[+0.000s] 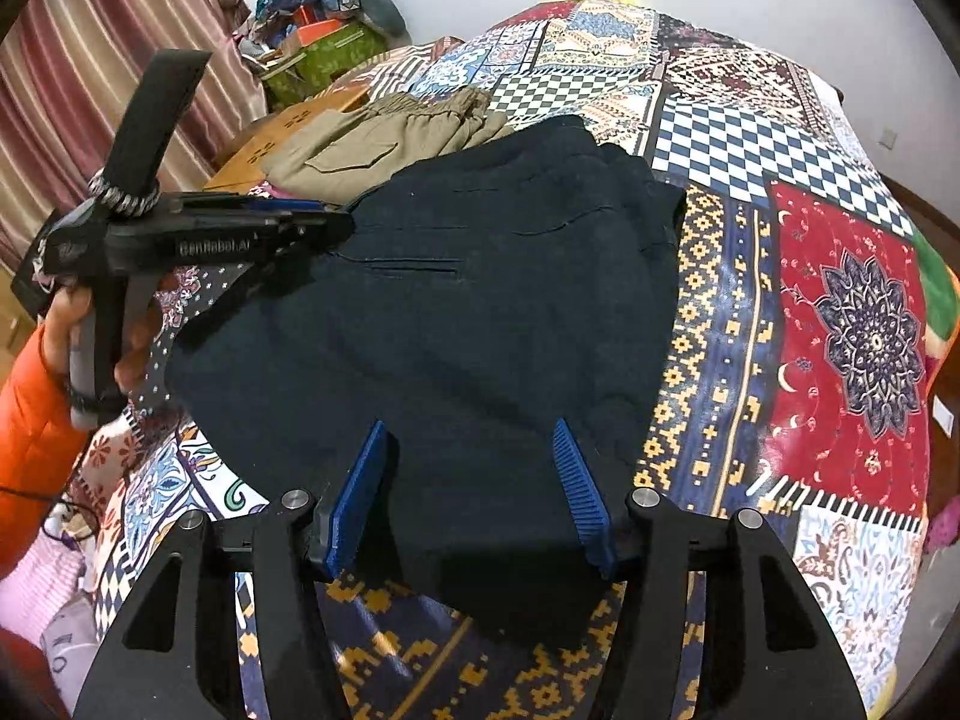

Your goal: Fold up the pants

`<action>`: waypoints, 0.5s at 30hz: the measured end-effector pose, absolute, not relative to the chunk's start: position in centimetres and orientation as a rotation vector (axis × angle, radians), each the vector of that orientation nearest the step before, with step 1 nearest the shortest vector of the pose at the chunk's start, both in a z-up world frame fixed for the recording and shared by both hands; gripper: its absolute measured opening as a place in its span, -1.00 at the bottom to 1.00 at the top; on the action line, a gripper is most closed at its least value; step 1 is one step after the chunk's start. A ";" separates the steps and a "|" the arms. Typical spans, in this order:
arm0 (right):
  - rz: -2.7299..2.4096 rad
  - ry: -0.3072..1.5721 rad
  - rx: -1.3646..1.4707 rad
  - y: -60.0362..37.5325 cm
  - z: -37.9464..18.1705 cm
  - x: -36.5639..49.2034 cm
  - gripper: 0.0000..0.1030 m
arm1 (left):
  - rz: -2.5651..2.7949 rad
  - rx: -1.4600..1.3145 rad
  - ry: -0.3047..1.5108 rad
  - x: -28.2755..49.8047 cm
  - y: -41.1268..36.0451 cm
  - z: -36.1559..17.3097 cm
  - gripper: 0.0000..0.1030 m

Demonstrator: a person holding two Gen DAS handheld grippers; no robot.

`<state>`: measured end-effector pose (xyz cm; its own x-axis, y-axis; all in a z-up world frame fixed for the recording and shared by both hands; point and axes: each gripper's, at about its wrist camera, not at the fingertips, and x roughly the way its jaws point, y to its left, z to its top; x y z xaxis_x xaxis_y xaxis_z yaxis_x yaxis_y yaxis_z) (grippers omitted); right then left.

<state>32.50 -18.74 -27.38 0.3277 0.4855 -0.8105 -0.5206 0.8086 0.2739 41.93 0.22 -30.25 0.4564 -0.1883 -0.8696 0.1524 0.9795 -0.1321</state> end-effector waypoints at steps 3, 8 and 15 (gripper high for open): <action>0.655 1.030 -0.039 -19.1 -26.3 32.0 0.02 | -0.225 -0.106 1.068 41.3 1.5 -29.4 -0.15; 0.636 0.988 0.033 -20.8 -24.4 31.3 0.07 | -0.208 -0.031 1.014 37.7 1.1 -26.5 -0.14; 0.594 1.023 -0.005 -20.3 -26.0 31.0 0.07 | -0.191 0.015 1.021 33.7 -0.1 -27.4 0.19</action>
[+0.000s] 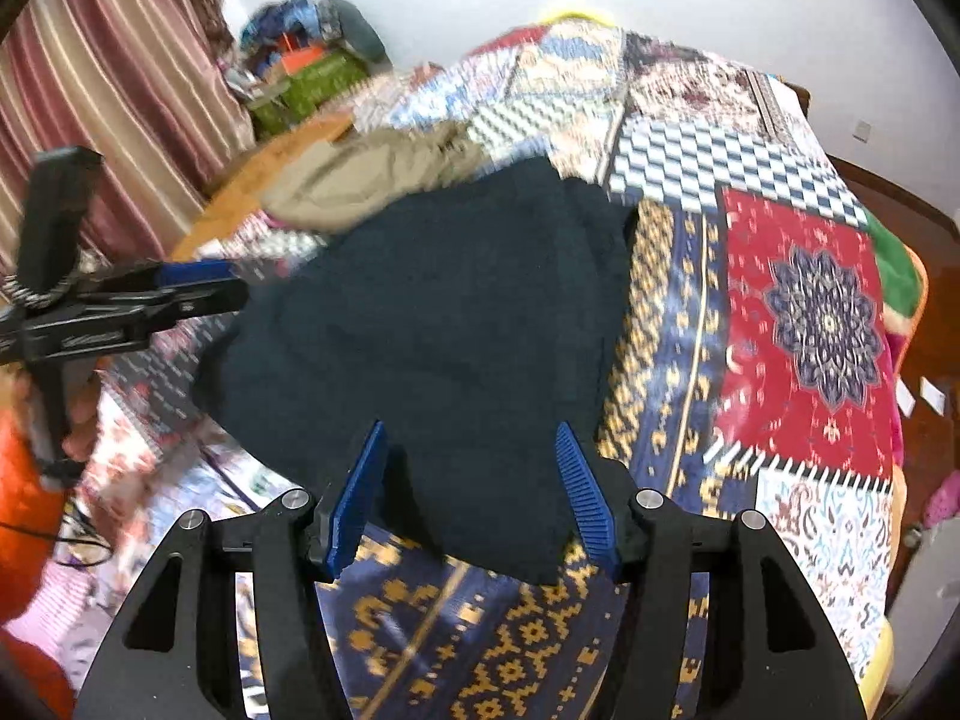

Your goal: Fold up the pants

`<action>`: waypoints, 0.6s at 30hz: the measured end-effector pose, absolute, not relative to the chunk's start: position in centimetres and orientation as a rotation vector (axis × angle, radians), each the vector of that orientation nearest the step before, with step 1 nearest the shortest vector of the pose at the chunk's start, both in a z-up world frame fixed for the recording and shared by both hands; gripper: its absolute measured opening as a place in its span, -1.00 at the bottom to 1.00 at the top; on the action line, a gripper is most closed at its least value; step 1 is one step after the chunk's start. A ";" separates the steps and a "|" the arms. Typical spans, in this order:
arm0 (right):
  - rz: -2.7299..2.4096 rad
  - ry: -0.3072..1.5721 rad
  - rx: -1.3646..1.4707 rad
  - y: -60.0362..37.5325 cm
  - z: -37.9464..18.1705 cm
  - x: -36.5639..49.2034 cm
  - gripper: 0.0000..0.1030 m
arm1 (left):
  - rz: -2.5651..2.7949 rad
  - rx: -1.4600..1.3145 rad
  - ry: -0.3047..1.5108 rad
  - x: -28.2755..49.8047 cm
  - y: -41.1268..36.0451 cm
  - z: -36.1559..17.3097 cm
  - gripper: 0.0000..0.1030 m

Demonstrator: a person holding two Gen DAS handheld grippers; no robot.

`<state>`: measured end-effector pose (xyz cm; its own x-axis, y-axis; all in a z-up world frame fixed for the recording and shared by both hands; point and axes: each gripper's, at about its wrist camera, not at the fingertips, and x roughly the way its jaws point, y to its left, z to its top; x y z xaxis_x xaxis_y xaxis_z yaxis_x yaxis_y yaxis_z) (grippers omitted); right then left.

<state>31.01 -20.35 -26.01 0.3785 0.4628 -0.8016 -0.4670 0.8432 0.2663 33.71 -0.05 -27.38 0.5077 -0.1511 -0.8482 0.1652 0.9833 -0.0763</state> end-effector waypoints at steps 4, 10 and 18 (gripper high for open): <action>0.577 1.043 0.002 -21.0 -26.8 30.3 0.11 | -0.114 -0.032 1.079 32.7 2.3 -29.8 0.24; 0.566 1.060 0.058 -22.7 -26.8 29.4 0.11 | -0.022 -0.154 1.096 30.1 7.6 -29.1 0.11; 0.553 1.071 0.078 -22.2 -27.2 29.3 0.11 | -0.165 -0.170 1.074 28.9 2.4 -29.0 0.35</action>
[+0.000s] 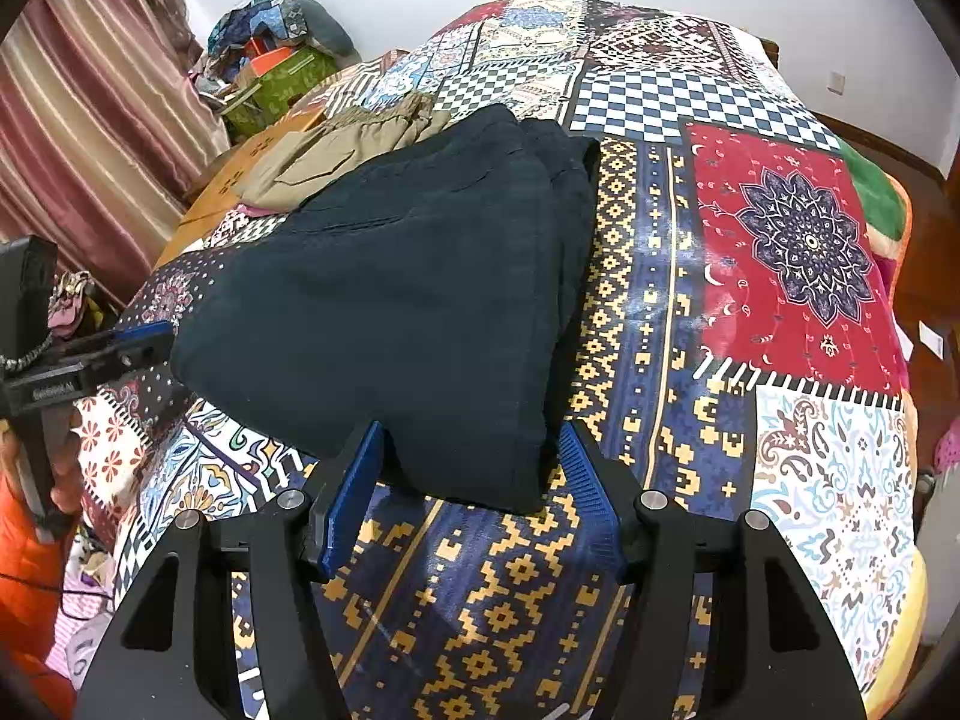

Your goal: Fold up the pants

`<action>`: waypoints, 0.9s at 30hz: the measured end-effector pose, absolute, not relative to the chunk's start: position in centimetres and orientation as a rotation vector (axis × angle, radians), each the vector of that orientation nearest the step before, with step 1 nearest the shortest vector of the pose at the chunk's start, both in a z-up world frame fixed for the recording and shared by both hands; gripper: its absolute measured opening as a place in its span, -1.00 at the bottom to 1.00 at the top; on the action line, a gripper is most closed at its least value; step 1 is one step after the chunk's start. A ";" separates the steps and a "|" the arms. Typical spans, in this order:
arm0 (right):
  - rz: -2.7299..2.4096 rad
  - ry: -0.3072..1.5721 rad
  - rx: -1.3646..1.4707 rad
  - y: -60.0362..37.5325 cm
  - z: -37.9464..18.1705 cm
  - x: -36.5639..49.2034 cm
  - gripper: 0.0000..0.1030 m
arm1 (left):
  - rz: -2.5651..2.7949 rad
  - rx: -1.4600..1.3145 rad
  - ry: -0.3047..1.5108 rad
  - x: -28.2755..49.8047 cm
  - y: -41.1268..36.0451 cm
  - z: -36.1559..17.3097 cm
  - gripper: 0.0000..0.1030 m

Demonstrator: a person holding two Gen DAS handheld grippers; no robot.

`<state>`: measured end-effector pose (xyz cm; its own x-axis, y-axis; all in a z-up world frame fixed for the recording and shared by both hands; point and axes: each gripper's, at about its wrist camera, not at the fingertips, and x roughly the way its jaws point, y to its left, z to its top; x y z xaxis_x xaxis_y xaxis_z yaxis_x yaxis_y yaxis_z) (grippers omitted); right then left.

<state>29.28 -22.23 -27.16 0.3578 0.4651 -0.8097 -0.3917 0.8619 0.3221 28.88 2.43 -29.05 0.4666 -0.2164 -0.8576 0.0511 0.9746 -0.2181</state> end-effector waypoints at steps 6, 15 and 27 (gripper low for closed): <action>0.561 1.081 0.082 -22.3 -27.5 29.2 0.11 | -0.089 -0.161 1.098 28.9 2.9 -31.5 0.57; 0.563 1.073 0.067 -21.9 -27.6 28.8 0.11 | -0.028 -0.154 1.109 27.6 4.0 -31.0 0.57; 0.552 1.018 0.074 -23.0 -25.6 28.7 0.16 | 0.014 -0.236 1.118 26.6 7.8 -28.6 0.21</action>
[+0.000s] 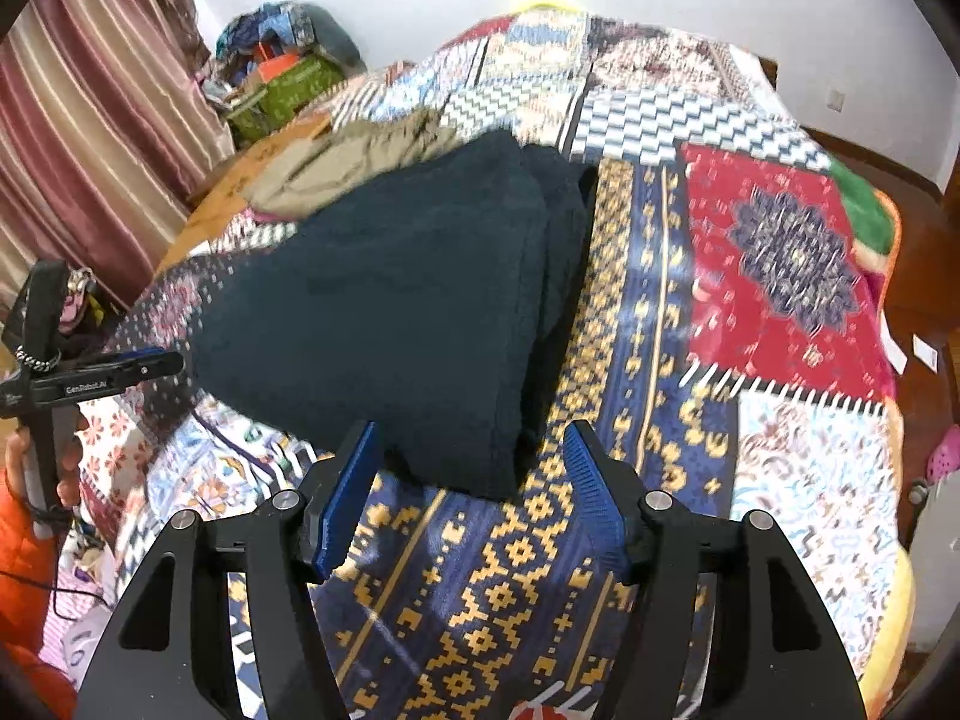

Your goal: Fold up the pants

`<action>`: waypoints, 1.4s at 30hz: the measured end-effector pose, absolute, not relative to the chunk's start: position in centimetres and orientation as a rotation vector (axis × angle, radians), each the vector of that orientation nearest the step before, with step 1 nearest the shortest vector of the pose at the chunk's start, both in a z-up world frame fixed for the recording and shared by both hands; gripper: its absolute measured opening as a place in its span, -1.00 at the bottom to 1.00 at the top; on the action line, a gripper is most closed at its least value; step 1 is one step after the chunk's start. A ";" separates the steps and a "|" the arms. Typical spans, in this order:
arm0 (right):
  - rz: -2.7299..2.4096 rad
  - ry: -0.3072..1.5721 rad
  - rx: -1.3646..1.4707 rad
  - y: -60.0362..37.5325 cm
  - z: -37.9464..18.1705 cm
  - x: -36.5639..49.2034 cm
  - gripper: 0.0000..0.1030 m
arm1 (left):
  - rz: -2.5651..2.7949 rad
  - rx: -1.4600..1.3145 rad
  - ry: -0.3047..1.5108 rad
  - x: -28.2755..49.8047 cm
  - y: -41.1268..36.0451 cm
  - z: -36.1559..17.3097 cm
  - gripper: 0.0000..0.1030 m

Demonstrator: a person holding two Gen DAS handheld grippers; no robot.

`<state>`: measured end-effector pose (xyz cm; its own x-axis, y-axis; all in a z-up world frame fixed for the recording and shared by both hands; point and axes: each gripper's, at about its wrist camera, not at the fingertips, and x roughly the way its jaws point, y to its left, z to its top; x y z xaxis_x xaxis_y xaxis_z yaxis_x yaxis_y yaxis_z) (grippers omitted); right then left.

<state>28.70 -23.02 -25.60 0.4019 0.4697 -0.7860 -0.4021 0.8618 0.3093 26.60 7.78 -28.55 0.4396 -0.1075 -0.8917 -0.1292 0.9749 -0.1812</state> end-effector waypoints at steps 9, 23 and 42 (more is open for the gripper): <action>0.525 0.940 0.077 -23.5 -23.0 31.1 0.19 | -0.178 -0.232 1.011 32.2 3.7 -24.4 0.65; 0.549 1.023 0.086 -22.5 -26.8 37.3 0.27 | -0.361 -0.372 1.266 42.2 2.2 -32.6 0.72; 0.701 1.176 0.204 -20.1 -30.7 40.9 0.26 | -0.471 -0.301 1.267 44.8 -1.2 -34.1 0.67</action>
